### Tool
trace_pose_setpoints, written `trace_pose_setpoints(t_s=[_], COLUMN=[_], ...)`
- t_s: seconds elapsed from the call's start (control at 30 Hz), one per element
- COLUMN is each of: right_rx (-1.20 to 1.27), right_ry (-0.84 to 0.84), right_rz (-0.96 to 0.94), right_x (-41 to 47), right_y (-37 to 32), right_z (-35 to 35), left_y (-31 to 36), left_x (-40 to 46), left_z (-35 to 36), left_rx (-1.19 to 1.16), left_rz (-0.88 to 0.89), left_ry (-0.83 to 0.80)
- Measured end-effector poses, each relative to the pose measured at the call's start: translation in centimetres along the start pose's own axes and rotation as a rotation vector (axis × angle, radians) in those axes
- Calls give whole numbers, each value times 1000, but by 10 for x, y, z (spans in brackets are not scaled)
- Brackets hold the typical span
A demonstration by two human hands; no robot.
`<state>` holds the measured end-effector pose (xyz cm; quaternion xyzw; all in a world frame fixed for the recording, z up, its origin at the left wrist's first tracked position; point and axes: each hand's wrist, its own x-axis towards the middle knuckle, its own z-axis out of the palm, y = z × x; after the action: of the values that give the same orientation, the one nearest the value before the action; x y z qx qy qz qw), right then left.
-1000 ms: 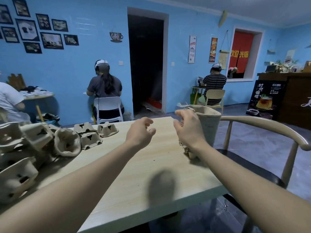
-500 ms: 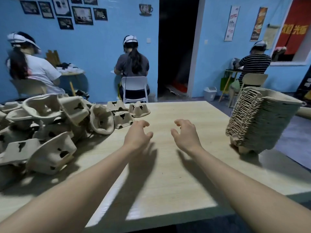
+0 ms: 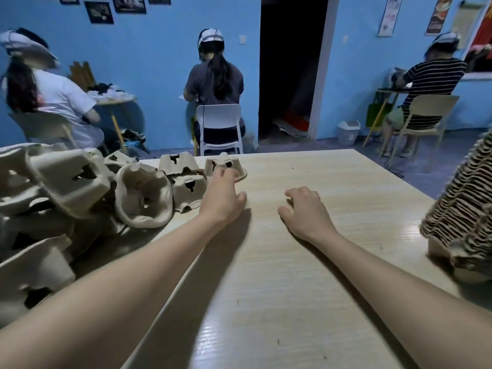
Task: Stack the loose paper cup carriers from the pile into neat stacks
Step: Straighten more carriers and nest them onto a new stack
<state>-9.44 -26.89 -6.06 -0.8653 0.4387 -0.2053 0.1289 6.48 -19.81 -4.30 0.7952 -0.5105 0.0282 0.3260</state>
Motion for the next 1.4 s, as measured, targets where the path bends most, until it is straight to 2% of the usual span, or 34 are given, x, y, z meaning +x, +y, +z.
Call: trace_pose_setpoints(t_s=[0.23, 0.47, 0.73, 1.0, 1.13, 1.3, 1.4], right_rx=[-2, 0, 28, 72, 138, 191, 212], right_ry=[-2, -23, -22, -11, 20, 38, 50], right_rz=[-22, -14, 2, 33, 66, 87, 98], right_x=[7, 7, 5, 7, 7, 5, 0], right_y=[4, 3, 3, 4, 6, 4, 1], right_z=[7, 6, 4, 3, 4, 0, -3], left_y=[0, -13, -2, 9, 21, 34, 40], left_x=[62, 82, 71, 44, 24, 5, -5], left_z=[15, 26, 21, 14, 11, 5, -2], left_rx=[61, 212, 296, -42, -133, -270, -501], left_rz=[-92, -209, -65, 77, 86, 8, -128], left_ry=[97, -28, -115, -56, -40, -25, -10])
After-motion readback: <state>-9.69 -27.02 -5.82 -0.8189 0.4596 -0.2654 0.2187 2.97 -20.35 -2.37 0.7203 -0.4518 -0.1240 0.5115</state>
